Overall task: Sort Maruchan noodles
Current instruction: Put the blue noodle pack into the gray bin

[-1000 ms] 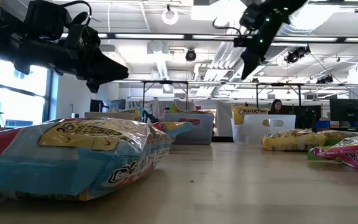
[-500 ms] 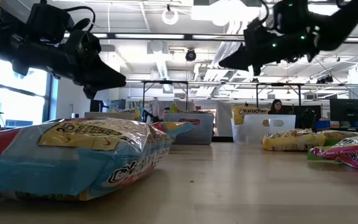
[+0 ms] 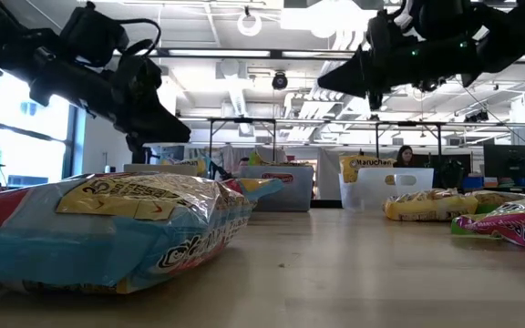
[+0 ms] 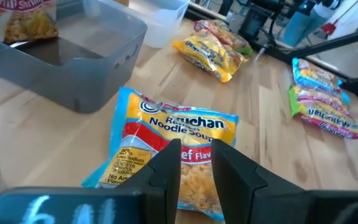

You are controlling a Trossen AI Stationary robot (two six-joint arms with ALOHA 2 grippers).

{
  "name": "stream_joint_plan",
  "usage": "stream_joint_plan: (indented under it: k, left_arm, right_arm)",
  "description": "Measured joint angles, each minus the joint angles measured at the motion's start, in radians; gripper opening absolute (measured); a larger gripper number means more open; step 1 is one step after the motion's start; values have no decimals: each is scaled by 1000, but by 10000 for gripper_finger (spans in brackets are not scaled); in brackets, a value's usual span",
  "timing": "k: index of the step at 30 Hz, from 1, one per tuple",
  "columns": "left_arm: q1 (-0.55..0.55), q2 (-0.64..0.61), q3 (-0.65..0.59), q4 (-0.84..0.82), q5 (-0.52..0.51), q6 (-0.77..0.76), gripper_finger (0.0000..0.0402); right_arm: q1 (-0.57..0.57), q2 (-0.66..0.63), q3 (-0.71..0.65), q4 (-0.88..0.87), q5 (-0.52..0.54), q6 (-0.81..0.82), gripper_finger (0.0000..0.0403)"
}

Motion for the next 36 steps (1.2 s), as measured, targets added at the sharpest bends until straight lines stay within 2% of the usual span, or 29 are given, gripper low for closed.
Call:
stream_joint_plan:
  k: [4,7,11,15,19,23,28,36]
  left_arm:
    - [-5,60,1,49,-4,0,78]
    - [-26,124,1,149,-7,14,78]
    - [-49,209,1,303,-7,44,78]
    - [-55,278,0,426,13,52,71]
    - [-55,300,-3,439,27,54,50]
    - [-55,298,-36,502,27,54,28]
    - [-43,278,-90,587,27,30,9]
    - [-31,263,-105,589,19,10,1]
  right_arm:
    - [40,19,0,-85,5,162,89]
    - [77,75,2,-94,29,266,145]
    - [111,197,56,-93,68,398,212]
    - [120,352,152,-92,69,543,252]
    - [118,498,245,-114,47,711,266]
    - [118,605,316,-121,44,809,268]
    - [116,693,403,-136,31,864,268]
    - [115,794,508,-140,22,896,268]
